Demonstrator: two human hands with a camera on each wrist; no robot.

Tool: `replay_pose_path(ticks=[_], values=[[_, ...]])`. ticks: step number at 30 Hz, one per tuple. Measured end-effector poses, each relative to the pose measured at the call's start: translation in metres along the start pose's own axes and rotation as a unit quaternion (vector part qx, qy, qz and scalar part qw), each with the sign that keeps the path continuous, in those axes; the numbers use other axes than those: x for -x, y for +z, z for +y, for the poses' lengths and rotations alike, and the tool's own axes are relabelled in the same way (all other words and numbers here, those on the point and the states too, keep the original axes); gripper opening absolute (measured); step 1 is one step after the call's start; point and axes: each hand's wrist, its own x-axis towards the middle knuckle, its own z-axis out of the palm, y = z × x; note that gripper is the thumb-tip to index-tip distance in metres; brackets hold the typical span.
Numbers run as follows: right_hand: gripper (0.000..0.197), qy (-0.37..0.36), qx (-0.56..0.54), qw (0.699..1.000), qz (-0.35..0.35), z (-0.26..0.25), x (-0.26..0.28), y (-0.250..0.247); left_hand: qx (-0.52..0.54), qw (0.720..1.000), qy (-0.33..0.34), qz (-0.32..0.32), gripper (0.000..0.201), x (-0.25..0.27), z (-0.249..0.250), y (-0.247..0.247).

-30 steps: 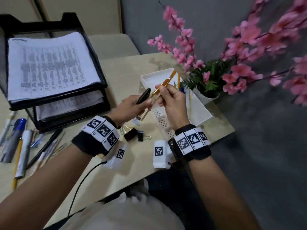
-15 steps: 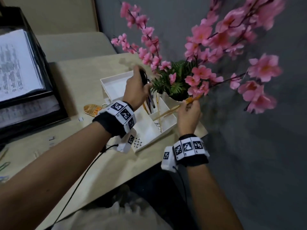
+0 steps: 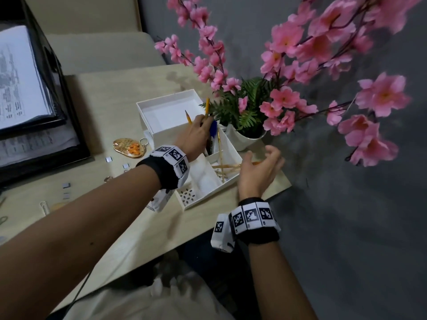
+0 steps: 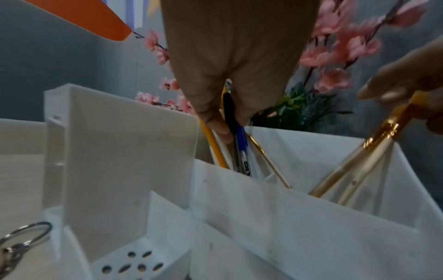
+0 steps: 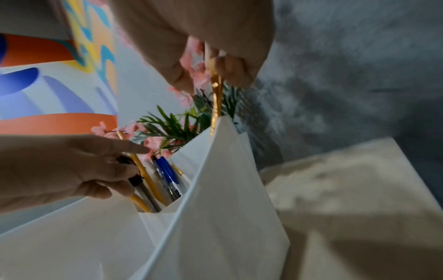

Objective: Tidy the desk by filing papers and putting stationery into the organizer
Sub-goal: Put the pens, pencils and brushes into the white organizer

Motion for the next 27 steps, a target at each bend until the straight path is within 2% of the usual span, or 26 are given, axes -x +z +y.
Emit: replay_pose_path(ticks=[3, 6, 10, 14, 16, 19, 21, 23, 25, 27], values=[[0.028, -0.091, 0.014, 0.995, 0.039, -0.018, 0.011, 0.002, 0.051, 0.998, -0.003, 0.023, 0.062, 0.013, -0.011, -0.011], [0.022, -0.180, -0.014, 0.983, 0.022, -0.042, 0.032, 0.015, 0.065, 0.994, -0.018, 0.081, 0.051, 0.037, -0.031, -0.028], [0.017, -0.249, -0.035, 0.964, -0.088, -0.065, 0.079, 0.053, 0.098, 0.986, -0.067, 0.120, 0.028, 0.083, -0.078, -0.059], [0.014, -0.299, -0.034, 0.919, -0.256, -0.084, 0.149, 0.095, 0.077, 0.982, -0.153, 0.075, 0.022, 0.154, -0.144, -0.084], [0.014, -0.301, 0.005, 0.882, -0.362, -0.089, 0.186, 0.117, 0.070, 0.974, -0.208, 0.048, 0.022, 0.196, -0.178, -0.093], [0.016, -0.322, 0.103, 0.787, -0.516, -0.093, 0.244, 0.148, 0.069, 0.955, -0.285, 0.035, 0.023, 0.258, -0.224, -0.102], [0.016, -0.351, 0.159, 0.717, -0.581, -0.095, 0.284, 0.163, 0.082, 0.939, -0.330, 0.045, 0.023, 0.296, -0.252, -0.107], [0.017, -0.378, 0.187, 0.666, -0.615, -0.096, 0.320, 0.175, 0.097, 0.921, -0.372, 0.063, 0.023, 0.330, -0.275, -0.112], [0.019, -0.392, 0.206, 0.639, -0.629, -0.097, 0.350, 0.188, 0.114, 0.907, -0.398, 0.071, 0.023, 0.358, -0.294, -0.117], [0.022, -0.391, 0.221, 0.641, -0.622, -0.098, 0.371, 0.200, 0.133, 0.899, -0.412, 0.070, 0.023, 0.380, -0.309, -0.122]])
